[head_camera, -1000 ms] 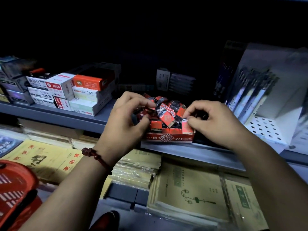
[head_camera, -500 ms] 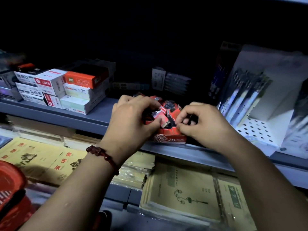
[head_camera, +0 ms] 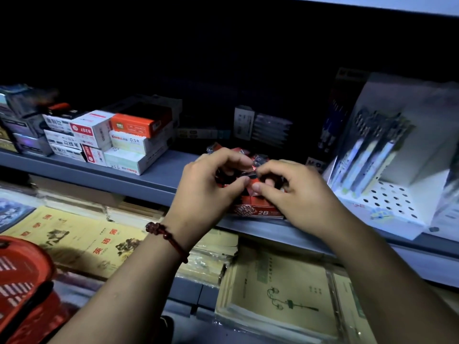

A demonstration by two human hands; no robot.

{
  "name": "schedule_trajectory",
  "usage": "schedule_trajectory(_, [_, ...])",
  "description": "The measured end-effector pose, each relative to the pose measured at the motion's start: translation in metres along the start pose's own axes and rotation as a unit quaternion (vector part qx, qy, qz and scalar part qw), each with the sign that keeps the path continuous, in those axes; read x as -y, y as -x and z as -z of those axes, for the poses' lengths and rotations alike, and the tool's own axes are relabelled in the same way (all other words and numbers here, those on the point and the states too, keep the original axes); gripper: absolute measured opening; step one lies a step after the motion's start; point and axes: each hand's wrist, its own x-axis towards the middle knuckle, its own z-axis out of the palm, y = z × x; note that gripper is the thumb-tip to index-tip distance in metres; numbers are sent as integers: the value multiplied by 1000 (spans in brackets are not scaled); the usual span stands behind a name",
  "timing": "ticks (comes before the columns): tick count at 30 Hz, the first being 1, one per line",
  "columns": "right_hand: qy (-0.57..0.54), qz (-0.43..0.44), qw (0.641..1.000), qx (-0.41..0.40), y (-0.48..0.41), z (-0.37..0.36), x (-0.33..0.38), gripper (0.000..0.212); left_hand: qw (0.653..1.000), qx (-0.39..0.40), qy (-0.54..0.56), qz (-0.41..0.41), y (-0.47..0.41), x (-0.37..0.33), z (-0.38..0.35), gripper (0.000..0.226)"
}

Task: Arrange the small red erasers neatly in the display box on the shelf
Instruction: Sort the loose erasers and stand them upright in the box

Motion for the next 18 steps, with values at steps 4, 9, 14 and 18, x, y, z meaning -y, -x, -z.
schedule_trajectory(4, [-20,-11,1000,-9,-3,3,1,14,1000,-1,-9,-15,0,-1,-1,21])
schedule_trajectory(9, [-107,-33,994,22,-4,6,-1,8,998,6,-53,-35,0,0,0,16])
schedule_trajectory(14, [-73,-19,997,33,-2,7,0,8,994,22,-92,-55,-1,7,0,8])
schedule_trajectory(18, [-69,-16,997,14,-2,6,-3,8,987,53,-138,-67,-1,9,1,20])
